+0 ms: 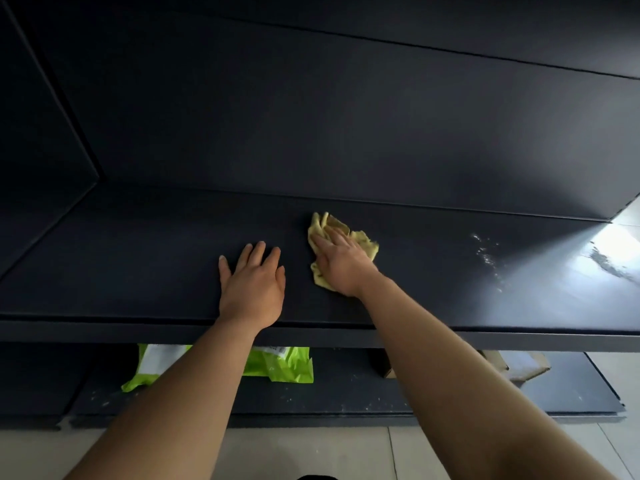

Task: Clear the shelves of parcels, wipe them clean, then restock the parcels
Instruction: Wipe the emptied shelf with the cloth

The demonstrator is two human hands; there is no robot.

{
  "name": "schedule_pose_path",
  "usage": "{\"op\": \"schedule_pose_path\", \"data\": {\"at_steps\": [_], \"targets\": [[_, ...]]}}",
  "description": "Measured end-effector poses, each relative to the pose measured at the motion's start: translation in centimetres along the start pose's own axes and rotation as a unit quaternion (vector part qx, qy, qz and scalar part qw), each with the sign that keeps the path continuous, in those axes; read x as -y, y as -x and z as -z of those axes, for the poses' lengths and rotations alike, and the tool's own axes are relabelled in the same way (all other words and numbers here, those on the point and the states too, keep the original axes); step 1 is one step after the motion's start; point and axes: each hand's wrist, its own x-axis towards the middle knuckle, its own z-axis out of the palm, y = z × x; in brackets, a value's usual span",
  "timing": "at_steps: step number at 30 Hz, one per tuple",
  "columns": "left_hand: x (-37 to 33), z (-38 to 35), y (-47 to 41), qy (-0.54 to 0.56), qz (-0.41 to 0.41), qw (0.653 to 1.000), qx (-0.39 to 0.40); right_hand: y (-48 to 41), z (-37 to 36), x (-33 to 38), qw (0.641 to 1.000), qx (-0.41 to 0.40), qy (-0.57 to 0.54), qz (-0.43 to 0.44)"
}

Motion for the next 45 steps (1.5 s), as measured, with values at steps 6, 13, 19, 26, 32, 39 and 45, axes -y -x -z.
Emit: {"op": "schedule_pose_path", "data": {"at_steps": [6, 13, 19, 26, 32, 39, 45], "targets": [[0.1, -0.3, 0.1, -0.005, 0.008, 1.000, -0.008, -1.5, 1.9, -6.9, 0.996, -0.034, 0.029, -0.072], [0.0, -0.7, 0.2, -0.014, 0.016, 1.000, -0.017, -3.4, 1.6, -7.4, 0.978, -0.061, 0.081, -0.180], [-0.1, -0.8, -0.1, -0.010, 0.020, 1.000, -0.018, -7.4, 0.0, -0.1, 1.000, -0.016, 0.001, -0.001], [0.2, -1.0, 0.1, 0.003, 0.026, 1.000, -0.014, -7.8, 1.8, -6.8, 0.993, -0.015, 0.020, -0.115], [0.0, -0.6, 0.2, -0.002, 0.023, 1.000, -0.009, -3.4, 3.0, -12.7, 0.971, -0.045, -0.018, -0.235], [-0.2, -0.4, 0.1, -0.004, 0.015, 0.999, -0.028, -0.2, 1.3, -8.8, 0.965, -0.056, 0.013, -0.257], [0.0, -0.2, 0.4, 0.000, 0.005, 1.000, -0.011, 2.7, -1.4, -1.2, 0.989, -0.044, 0.026, -0.140]]}}
